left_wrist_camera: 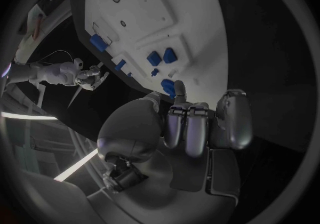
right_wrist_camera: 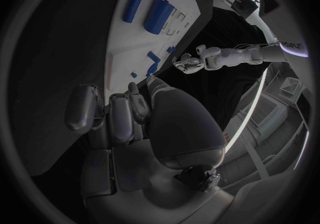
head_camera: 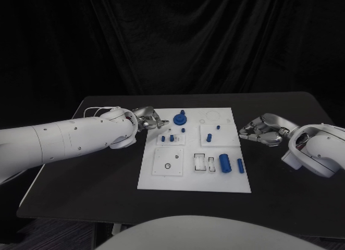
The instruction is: Assemble the parts on the task board
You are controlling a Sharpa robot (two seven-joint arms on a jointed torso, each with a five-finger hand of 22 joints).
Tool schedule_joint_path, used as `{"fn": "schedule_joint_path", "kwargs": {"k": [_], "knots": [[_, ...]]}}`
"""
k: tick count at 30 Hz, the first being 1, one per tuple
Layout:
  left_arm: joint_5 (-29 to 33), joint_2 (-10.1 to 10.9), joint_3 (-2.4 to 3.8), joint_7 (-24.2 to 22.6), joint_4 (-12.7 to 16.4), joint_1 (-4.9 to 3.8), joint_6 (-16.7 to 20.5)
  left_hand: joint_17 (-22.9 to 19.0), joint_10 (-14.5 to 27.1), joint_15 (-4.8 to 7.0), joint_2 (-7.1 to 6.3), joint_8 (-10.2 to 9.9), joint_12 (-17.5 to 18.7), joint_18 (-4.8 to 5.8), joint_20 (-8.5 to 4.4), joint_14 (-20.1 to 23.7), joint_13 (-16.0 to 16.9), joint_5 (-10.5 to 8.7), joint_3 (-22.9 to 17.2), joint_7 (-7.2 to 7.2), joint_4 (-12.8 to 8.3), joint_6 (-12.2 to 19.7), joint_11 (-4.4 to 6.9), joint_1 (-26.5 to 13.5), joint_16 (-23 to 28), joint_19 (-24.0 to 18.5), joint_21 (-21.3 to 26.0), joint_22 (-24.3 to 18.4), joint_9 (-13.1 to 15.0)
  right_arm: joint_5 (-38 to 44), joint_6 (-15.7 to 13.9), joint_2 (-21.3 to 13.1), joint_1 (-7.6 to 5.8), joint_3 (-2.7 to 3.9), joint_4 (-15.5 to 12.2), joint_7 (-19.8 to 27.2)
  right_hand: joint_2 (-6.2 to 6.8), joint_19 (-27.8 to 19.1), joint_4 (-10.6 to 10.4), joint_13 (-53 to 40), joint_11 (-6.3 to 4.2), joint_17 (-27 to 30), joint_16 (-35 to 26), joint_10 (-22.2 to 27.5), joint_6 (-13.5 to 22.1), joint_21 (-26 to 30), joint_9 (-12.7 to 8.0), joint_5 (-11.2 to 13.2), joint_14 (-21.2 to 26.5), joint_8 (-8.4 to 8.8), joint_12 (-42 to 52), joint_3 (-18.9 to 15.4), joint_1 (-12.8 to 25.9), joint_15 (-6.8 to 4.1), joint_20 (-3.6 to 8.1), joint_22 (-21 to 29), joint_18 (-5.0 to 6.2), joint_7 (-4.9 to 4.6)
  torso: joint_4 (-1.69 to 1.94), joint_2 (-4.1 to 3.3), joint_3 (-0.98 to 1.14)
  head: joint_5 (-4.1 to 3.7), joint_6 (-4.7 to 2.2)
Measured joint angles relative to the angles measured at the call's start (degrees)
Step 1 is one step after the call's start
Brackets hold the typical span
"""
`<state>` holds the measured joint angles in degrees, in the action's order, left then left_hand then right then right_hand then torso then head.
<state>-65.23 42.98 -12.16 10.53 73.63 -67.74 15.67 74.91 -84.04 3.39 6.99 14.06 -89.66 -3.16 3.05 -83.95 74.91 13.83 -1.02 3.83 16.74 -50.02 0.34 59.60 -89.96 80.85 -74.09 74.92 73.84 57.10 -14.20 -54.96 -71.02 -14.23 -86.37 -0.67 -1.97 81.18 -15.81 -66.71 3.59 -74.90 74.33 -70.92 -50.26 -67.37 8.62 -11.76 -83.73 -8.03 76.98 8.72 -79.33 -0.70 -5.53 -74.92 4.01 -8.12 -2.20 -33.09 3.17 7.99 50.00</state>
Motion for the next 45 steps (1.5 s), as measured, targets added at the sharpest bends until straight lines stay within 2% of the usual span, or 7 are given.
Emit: {"fn": "schedule_joint_path", "kwargs": {"k": [4,8,11,15,18,26,45], "knots": [[-4.4,0.2,0.05,-4.1,0.5,-1.16,6.1,0.0,2.3,-2.91,-1.66,-5.1,7.0,-2.15,2.1,1.3,0.0,0.32,0.2,2.78,-0.1,4.6,-2.88,6.8,5.6,-7.5,10.2,0.0,-3.6,0.0,0.0,0.1,0.0,0.0,0.0,0.0,0.0,0.0,0.0,0.0,0.0,0.0,0.0,0.0,0.0,0.0,0.0,0.0,0.0,0.0,0.0,0.0,0.0,0.0,0.0,0.0,0.0,0.0,0.0,0.0,-0.01,0.03,0.0],[-8.3,0.0,0.09,-8.7,0.6,-1.8,8.9,-4.7,26.8,-4.75,-2.69,-8.2,27.2,-3.05,3.84,12.2,-2.0,-3.76,-3.4,4.13,-3.7,6.8,-4.65,17.8,12.1,-13.8,16.2,0.0,-6.4,-0.1,0.0,0.2,0.0,0.0,0.1,0.0,0.0,0.0,0.0,0.0,0.0,0.0,0.0,0.0,0.0,0.0,0.0,0.0,0.0,0.0,0.0,0.0,0.0,0.0,0.0,0.0,0.0,0.0,-0.02,0.03,0.02,0.19,0.0],[-11.7,-0.8,0.07,-12.1,0.0,-1.93,9.1,-8.1,45.6,-5.52,-4.05,-9.5,45.5,-3.04,4.58,16.1,-11.4,-7.1,-6.7,3.97,-6.9,9.2,-5.44,24.0,14.2,-12.3,13.4,0.0,-6.9,-0.1,0.0,0.3,0.0,0.0,0.1,0.0,0.0,0.0,-0.2,0.0,0.0,0.0,0.0,0.0,0.0,0.0,0.0,0.0,0.0,0.0,0.0,0.2,0.0,0.0,0.0,0.0,0.0,0.0,-0.11,0.03,0.08,0.22,0.0],[-17.3,-2.5,0.06,-15.8,-1.7,-1.98,8.5,-9.8,49.3,-3.59,-6.85,-10.2,57.5,-3.04,3.52,13.4,-23.4,-6.54,-10.6,1.7,-8.6,11.0,-3.84,28.4,14.6,-9.2,11.4,0.0,-9.3,-0.1,0.0,0.3,0.0,0.0,0.1,0.0,0.0,0.0,-0.2,0.0,0.0,0.0,0.0,0.0,0.0,0.0,0.0,0.0,0.0,0.0,0.0,0.2,0.0,0.0,0.0,0.0,0.0,0.0,-0.13,-0.08,0.06,-0.31,0.0],[-21.6,-3.9,0.05,-18.3,-3.4,-1.94,7.5,-15.8,50.0,-2.35,-9.55,-10.2,64.5,-3.03,2.16,14.3,-32.9,-5.19,-14.1,-0.32,-9.4,11.2,-2.29,30.4,18.4,-9.9,16.1,0.0,-16.1,-0.1,0.0,0.3,0.01,0.0,0.0,0.0,0.0,0.0,-0.2,0.1,0.0,0.0,0.0,0.0,0.0,0.0,0.0,0.0,0.0,0.0,0.0,0.2,0.0,0.0,0.0,0.0,0.0,0.0,-0.15,-0.21,0.02,-0.48,0.0],[-28.5,-7.3,0.03,-22.8,-8.0,-1.05,5.9,-17.9,49.3,-1.41,-11.94,-10.2,70.0,-3.03,0.86,11.7,-47.5,-3.38,-17.6,-3.33,-12.5,9.9,-1.66,30.6,17.9,-5.9,14.9,0.0,-38.0,-0.1,0.0,0.1,0.01,0.0,-0.2,0.0,0.0,0.0,-0.2,0.0,0.0,0.0,0.0,0.0,0.0,0.0,0.0,0.0,0.0,0.0,0.0,0.2,0.0,0.0,0.0,0.0,0.0,0.0,-0.3,-0.47,-0.04,-0.63,0.0],[-35.6,-11.5,0.05,-22.8,-12.6,-0.04,3.4,-19.6,45.1,-1.67,-12.0,-10.2,70.0,-3.03,0.96,11.8,-53.4,-4.89,-17.0,-4.13,-12.2,4.3,-2.32,27.6,17.4,-5.4,16.6,0.0,-45.6,-0.2,0.0,-0.5,0.01,0.0,-0.7,0.0,0.0,0.0,-0.2,0.1,0.0,0.0,0.0,0.0,0.0,0.0,0.0,-0.2,0.0,0.0,-0.2,0.2,0.0,0.0,0.0,0.0,0.0,0.0,-0.47,-0.55,-0.07,-0.56,0.0]]}}
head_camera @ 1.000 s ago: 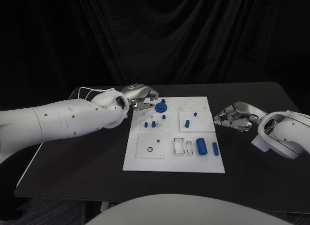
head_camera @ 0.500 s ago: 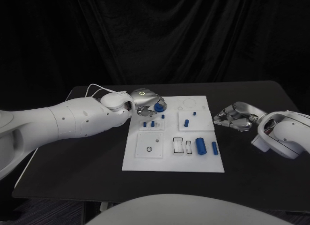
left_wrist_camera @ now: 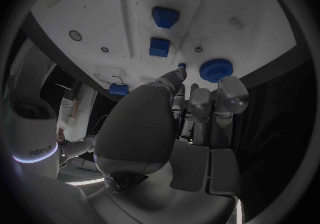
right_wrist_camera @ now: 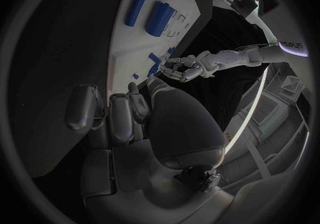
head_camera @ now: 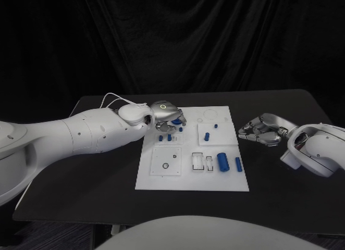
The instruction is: Assemble the parts on the task board
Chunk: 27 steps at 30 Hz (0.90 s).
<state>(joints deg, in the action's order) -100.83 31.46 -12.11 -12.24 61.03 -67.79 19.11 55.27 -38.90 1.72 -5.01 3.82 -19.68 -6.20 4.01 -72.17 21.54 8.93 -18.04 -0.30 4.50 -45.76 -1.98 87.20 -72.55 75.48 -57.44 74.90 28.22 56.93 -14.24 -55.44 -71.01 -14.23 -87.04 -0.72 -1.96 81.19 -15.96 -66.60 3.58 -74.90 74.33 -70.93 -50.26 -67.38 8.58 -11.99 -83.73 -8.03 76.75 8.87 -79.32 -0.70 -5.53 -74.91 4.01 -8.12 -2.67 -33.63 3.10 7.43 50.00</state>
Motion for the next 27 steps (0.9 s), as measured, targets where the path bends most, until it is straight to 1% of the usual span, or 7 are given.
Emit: {"fn": "schedule_joint_path", "kwargs": {"k": [4,11,13,19,22,25,27], "knots": [[-0.3,-0.8,0.0,0.2,-0.7,0.12,-0.7,-0.3,-0.6,-0.2,0.3,0.0,0.0,0.0,0.2,0.2,-0.1,-0.12,0.0,-0.11,0.0,-0.1,-0.04,-0.3,0.0,-0.2,0.1,0.0,-0.4,0.0,0.0,0.0,0.0,0.0,0.0,0.0,0.0,0.0,0.0,0.0,0.0,0.0,0.0,0.0,0.0,0.0,0.0,0.0,0.0,0.0,0.0,0.0,0.0,0.0,0.0,0.0,0.0,0.0,0.01,0.02,0.02,-0.01,0.0],[-0.7,-2.0,0.01,0.3,-1.7,0.45,-1.8,-0.8,-2.5,-0.2,0.3,0.0,-0.6,0.0,0.2,0.2,-0.2,-0.11,0.0,-0.22,0.0,-0.6,0.28,-0.3,0.2,-0.2,0.8,0.0,-1.2,0.0,0.0,0.3,0.0,0.0,0.1,-0.1,0.0,0.0,0.0,0.0,0.0,0.0,0.0,0.0,0.0,0.0,0.0,0.0,0.0,0.0,0.0,0.0,0.0,0.0,0.0,0.0,0.0,0.0,-0.01,0.13,0.03,-0.1,0.0],[-0.7,-2.4,0.01,0.3,-2.1,0.56,-2.1,-0.9,-3.1,-0.4,0.53,0.0,-0.7,0.0,0.2,0.4,-0.2,-0.33,0.0,0.2,0.0,-1.0,0.38,-0.5,0.2,-0.2,0.8,0.0,-1.4,0.0,0.0,0.3,0.0,0.0,0.1,-0.1,0.0,0.0,0.0,0.0,0.0,0.0,0.0,0.0,0.0,0.0,0.0,0.0,0.0,0.0,0.0,0.0,0.0,0.0,0.0,0.0,0.0,0.0,-0.02,0.16,0.03,-0.15,0.0],[-0.8,-3.2,0.01,0.3,-3.2,1.03,-2.9,-1.0,-4.5,-0.19,0.53,0.0,-1.4,0.0,0.2,0.6,-0.3,-0.33,0.0,0.74,0.0,-1.6,0.7,-0.5,0.2,-0.2,0.8,0.0,-1.9,0.0,0.0,0.6,0.0,0.0,0.2,-0.1,0.0,0.0,0.0,0.1,-0.2,0.0,0.0,0.2,0.0,0.0,0.0,0.0,0.0,0.0,0.0,0.0,0.0,0.0,0.0,0.0,0.0,0.0,-0.1,0.16,0.05,-0.15,0.0],[-0.9,-3.6,0.01,0.2,-3.8,1.31,-3.2,-1.0,-5.4,-0.19,0.53,0.4,-1.6,0.0,0.2,0.6,-0.2,-0.33,0.0,1.13,0.0,-2.6,1.12,-0.5,0.2,-0.2,0.8,0.0,-1.9,0.0,0.0,0.6,0.0,0.0,0.2,-0.1,0.0,0.0,0.0,0.1,-0.21,0.0,0.0,0.2,0.0,0.0,0.0,0.0,0.0,0.0,0.0,0.0,0.0,0.0,0.0,0.0,0.0,0.0,-0.13,0.13,0.05,-0.21,0.0],[-0.9,-4.0,0.1,0.2,-4.5,1.52,-3.2,-1.0,-6.7,-0.19,0.84,1.2,-2.2,0.0,0.34,0.6,0.0,-0.33,0.0,1.31,0.0,-4.3,1.12,-0.8,0.2,-0.1,0.6,0.0,-1.9,0.0,0.0,0.7,0.0,0.0,0.3,-0.1,0.0,0.0,0.0,0.1,-0.21,0.0,0.0,0.2,0.0,0.0,0.0,0.0,0.0,0.0,0.0,0.0,0.0,0.0,0.0,0.0,0.0,0.0,-0.13,0.12,0.04,-0.23,0.0],[-0.9,-4.3,0.18,0.2,-4.9,1.54,-3.2,-0.9,-7.5,0.13,0.84,1.7,-2.2,0.01,0.29,0.3,0.1,-0.33,0.0,1.66,0.0,-5.6,1.47,-0.8,0.2,0.3,0.1,0.0,-1.9,0.0,0.0,0.7,0.0,0.0,0.3,-0.1,0.0,0.0,0.0,0.1,-0.21,0.0,0.0,0.2,0.0,0.0,0.0,0.0,0.0,0.0,0.0,0.0,0.0,0.0,0.0,0.0,0.0,0.0,-0.13,0.11,0.04,-0.16,0.0]]}}
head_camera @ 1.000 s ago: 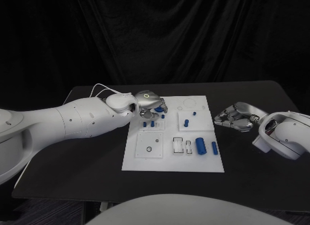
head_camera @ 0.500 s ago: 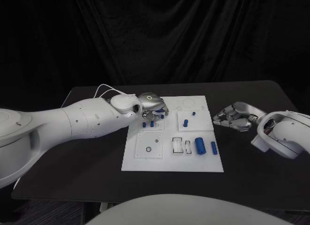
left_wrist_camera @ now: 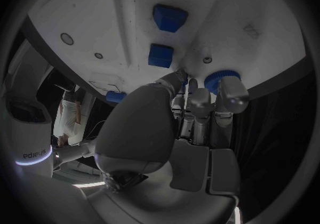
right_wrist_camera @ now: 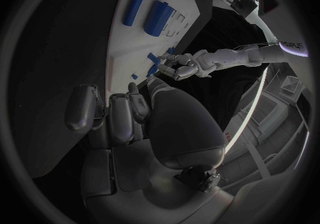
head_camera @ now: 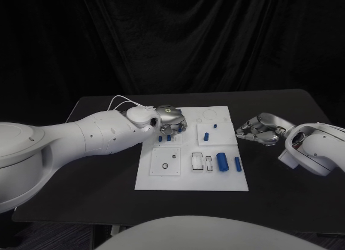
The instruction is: Assemble the parts on the task board
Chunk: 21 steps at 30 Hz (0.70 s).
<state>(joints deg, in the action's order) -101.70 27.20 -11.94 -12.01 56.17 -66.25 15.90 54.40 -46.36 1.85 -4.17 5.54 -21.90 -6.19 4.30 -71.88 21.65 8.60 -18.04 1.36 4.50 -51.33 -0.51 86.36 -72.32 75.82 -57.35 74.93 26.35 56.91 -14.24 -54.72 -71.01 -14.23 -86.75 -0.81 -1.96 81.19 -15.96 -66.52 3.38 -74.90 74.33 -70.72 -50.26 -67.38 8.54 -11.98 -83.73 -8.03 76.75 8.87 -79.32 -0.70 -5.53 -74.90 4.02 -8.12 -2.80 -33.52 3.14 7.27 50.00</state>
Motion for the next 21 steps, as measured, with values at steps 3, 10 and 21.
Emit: {"fn": "schedule_joint_path", "kwargs": {"k": [3,10,21], "knots": [[0.0,-0.3,0.09,0.0,-0.4,0.12,0.2,0.1,-1.0,0.2,0.4,0.7,-0.6,0.0,-0.19,-0.2,0.2,0.0,-0.2,0.3,-0.2,-1.7,0.35,-0.2,-0.2,0.2,0.0,0.0,0.3,0.0,0.0,0.0,0.0,0.0,0.0,0.0,0.0,0.0,0.0,0.0,0.0,0.0,0.0,0.0,0.0,0.0,0.0,0.0,0.0,0.0,0.0,0.0,0.0,0.0,0.0,0.0,0.0,0.0,0.03,0.0,-0.01,-0.07,0.0],[0.1,-0.7,0.14,0.0,-1.1,0.38,1.2,-0.2,-2.1,0.2,0.76,1.3,-0.9,0.0,-0.2,-0.2,0.4,0.0,-0.2,0.57,-0.2,-3.2,0.41,0.2,-0.2,0.2,0.0,0.0,0.7,0.0,0.0,0.2,0.0,0.0,0.1,0.0,0.0,0.0,0.0,0.0,0.0,0.0,0.0,0.0,0.0,0.4,0.0,0.0,0.0,0.0,0.0,0.0,0.0,0.0,0.0,0.0,0.0,0.0,0.15,0.01,-0.02,-0.4,0.0],[0.0,0.4,-0.03,0.0,-0.9,0.71,3.3,-0.7,-5.9,0.5,1.63,1.8,-1.8,0.01,-0.5,-0.5,0.9,-0.02,-0.5,0.89,-0.9,-5.6,0.91,0.7,-0.2,0.9,-0.9,0.0,0.9,0.0,0.0,0.4,0.0,0.0,0.2,0.0,0.0,0.0,0.0,0.0,0.0,0.0,0.0,0.0,0.0,0.4,0.0,0.0,0.0,0.0,0.0,0.0,0.0,0.0,0.0,0.0,0.0,0.0,0.19,0.02,-0.02,-0.58,0.0]]}}
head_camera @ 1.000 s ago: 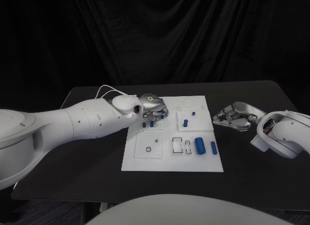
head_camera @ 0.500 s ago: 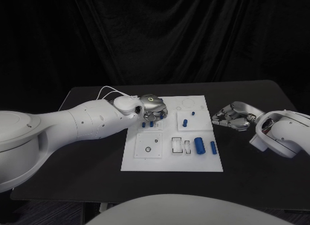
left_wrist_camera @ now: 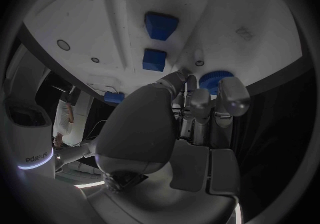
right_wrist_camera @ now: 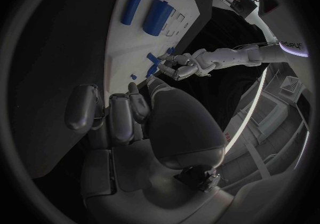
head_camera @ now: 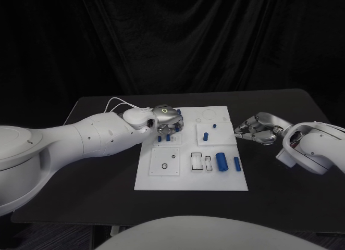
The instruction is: Assemble the parts on the task board
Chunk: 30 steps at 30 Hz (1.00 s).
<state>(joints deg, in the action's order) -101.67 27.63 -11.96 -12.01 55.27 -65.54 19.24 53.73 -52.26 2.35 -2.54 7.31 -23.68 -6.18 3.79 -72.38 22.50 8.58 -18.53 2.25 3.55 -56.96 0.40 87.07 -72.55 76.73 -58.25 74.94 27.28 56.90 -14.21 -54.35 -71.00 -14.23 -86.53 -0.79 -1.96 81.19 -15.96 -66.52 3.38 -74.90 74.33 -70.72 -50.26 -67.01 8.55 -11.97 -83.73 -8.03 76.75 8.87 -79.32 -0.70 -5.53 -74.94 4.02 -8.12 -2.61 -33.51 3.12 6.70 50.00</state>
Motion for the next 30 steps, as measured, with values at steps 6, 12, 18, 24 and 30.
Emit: {"fn": "schedule_joint_path", "kwargs": {"k": [6,12,18,24,30], "knots": [[-0.1,2.3,-0.02,0.1,1.9,0.03,1.2,-0.4,-1.0,0.21,0.13,0.4,0.0,0.0,0.1,-0.2,0.0,-0.15,0.3,0.18,-0.3,-1.2,-0.03,-0.1,0.0,0.3,-0.5,0.0,0.1,0.0,0.1,0.0,0.02,0.0,0.1,0.0,0.0,0.0,0.0,0.0,0.0,0.0,0.0,0.0,0.0,0.0,0.0,0.0,0.0,0.0,0.0,0.0,0.0,0.0,0.0,0.0,0.0,0.0,0.0,-0.01,0.01,-0.02,0.0],[-0.1,5.5,0.22,0.5,5.2,-1.21,2.3,-1.7,-1.3,0.2,0.13,0.4,0.5,0.0,0.1,-0.2,-0.3,-0.15,0.4,0.19,-0.4,-1.2,-0.08,-0.1,1.0,0.3,0.3,0.0,0.2,0.0,0.2,0.0,0.03,0.0,0.3,0.0,0.0,0.0,0.0,0.1,0.0,0.0,0.0,0.0,-0.2,0.0,0.0,0.0,0.0,0.0,0.0,0.0,0.0,0.0,0.0,0.0,0.0,-0.21,0.01,-0.01,0.0,0.09,0.0],[-0.1,10.7,0.41,0.7,10.1,-2.99,3.1,-2.5,-1.6,0.19,0.13,0.4,0.9,0.0,-0.12,0.2,-0.5,-0.16,0.4,-0.01,-0.4,-1.4,0.17,-0.1,1.3,0.1,1.7,0.0,0.2,0.0,0.5,0.0,0.07,0.0,0.4,-0.1,0.0,0.0,0.0,0.3,0.12,0.0,0.0,0.1,-0.2,0.2,0.0,0.0,0.0,0.0,0.0,0.0,0.0,0.0,0.0,0.0,0.0,-0.21,0.07,-0.01,0.0,-0.36,0.0],[1.4,13.0,0.04,0.8,12.0,-3.26,3.2,-2.0,-2.9,0.19,0.09,0.4,1.1,0.0,-0.12,0.2,-0.5,-0.18,0.4,0.31,-0.4,-1.7,-0.24,-0.2,1.3,0.1,1.2,0.0,0.2,0.0,0.9,-0.1,0.18,0.0,0.4,-0.2,0.0,0.0,-0.2,0.5,0.21,0.0,-0.2,0.2,-0.4,0.2,0.0,0.0,0.0,0.0,-0.3,0.2,0.0,0.0,0.0,0.0,0.0,-0.01,0.14,-0.04,0.02,0.07,0.0],[3.4,13.0,-0.1,0.9,11.3,-3.27,2.8,-2.5,-3.0,0.19,0.08,0.3,1.3,0.0,-0.12,0.2,-0.5,-0.25,0.6,0.5,-0.6,-1.9,-0.31,-0.2,1.6,0.1,1.2,0.0,0.2,0.0,1.4,-0.2,0.52,0.0,0.4,-0.3,0.0,0.0,-0.2,0.6,0.01,0.0,-0.2,0.4,-0.4,0.5,0.0,0.0,0.0,0.0,-0.3,0.2,0.0,0.0,0.0,0.0,-0.01,0.0,0.14,-0.07,0.03,0.3,0.0]]}}
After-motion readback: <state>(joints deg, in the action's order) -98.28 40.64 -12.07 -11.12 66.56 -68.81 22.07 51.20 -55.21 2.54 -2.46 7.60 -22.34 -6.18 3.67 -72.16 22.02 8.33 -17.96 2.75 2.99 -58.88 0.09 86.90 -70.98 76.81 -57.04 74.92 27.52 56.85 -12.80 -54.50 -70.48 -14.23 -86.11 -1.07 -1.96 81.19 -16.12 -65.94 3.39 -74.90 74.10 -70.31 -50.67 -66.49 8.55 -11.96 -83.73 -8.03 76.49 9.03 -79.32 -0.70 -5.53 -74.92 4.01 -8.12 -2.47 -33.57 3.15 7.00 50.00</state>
